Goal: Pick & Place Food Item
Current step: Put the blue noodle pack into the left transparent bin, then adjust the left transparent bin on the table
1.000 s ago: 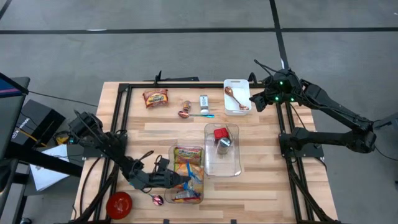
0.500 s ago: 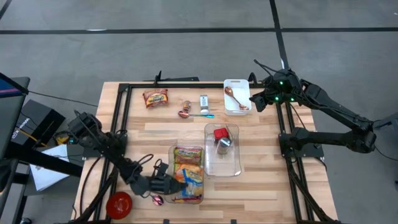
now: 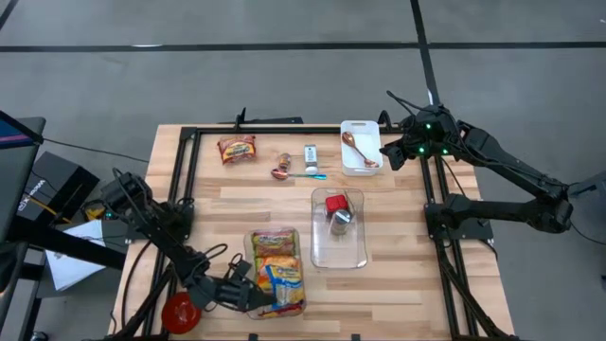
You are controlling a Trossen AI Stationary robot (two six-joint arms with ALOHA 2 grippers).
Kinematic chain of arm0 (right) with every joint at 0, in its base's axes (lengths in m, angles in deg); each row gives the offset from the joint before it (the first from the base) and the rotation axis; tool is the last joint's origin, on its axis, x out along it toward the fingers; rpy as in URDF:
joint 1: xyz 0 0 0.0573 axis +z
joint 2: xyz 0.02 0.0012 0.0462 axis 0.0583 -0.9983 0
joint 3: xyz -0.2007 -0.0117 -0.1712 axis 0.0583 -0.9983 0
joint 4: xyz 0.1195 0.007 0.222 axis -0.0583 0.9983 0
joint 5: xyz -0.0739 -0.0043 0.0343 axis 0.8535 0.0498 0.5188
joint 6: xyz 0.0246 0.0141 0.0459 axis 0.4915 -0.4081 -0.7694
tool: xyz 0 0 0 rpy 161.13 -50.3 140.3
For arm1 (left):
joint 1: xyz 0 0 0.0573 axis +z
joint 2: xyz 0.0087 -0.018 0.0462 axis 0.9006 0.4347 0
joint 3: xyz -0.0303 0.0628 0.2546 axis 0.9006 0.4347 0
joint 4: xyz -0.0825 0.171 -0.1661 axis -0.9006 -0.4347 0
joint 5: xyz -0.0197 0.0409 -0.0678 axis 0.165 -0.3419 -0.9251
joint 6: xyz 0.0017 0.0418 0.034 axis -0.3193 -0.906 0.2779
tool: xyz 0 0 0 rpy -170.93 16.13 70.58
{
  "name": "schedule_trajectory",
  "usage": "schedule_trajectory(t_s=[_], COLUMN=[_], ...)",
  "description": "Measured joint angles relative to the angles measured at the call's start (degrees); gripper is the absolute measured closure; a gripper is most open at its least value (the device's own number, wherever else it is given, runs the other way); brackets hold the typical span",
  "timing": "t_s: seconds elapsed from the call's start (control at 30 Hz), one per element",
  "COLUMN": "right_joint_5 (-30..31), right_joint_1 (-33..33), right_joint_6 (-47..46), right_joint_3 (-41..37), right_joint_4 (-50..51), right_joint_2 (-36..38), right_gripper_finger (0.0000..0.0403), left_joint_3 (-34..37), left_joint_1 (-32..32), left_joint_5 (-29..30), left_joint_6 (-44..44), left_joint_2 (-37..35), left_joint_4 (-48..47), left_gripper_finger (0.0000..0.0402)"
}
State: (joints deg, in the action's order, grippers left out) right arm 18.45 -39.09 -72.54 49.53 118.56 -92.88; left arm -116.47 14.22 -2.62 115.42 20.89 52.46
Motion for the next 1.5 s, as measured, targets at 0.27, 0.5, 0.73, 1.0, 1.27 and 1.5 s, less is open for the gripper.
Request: schedule_trajectory(t_s=[0.27, 0.5, 0.73, 1.0, 1.27, 1.5], right_joint_5=[0.0, 0.0, 0.0, 0.0, 0.2, 0.2], right_joint_1=[0.0, 0.0, 0.0, 0.0, 0.0, 0.0], right_joint_6=[0.0, 0.0, 0.0, -0.3, -1.5, -1.6], right_joint_3=[0.0, 0.0, 0.0, 0.0, 0.0, 0.0], right_joint_4=[0.0, 0.0, 0.7, 1.2, 1.2, 1.2], right_joint_2=[0.0, 0.0, 0.0, 0.0, 0.0, 0.0], right_gripper_finger=[0.0276, 0.0276, 0.0276, 0.0276, 0.0276, 0.0276], left_joint_3=[0.7, 4.1, 4.2, 4.2, 7.0, 10.2], left_joint_1=[0.4, 0.5, 0.5, 2.2, 5.6, 9.9], left_joint_5=[5.6, 10.9, 10.3, -3.7, -6.2, -6.5], left_joint_6=[-12.4, -15.0, 2.8, 21.2, 21.3, 17.2], left_joint_2=[-6.4, -23.0, -36.9, -39.1, -35.9, -33.0], left_joint_4=[-0.1, -20.4, -56.6, -82.2, -77.3, -66.4], left_gripper_finger=[0.0346, 0.0392, 0.0401, 0.0401, 0.0401, 0.0401])
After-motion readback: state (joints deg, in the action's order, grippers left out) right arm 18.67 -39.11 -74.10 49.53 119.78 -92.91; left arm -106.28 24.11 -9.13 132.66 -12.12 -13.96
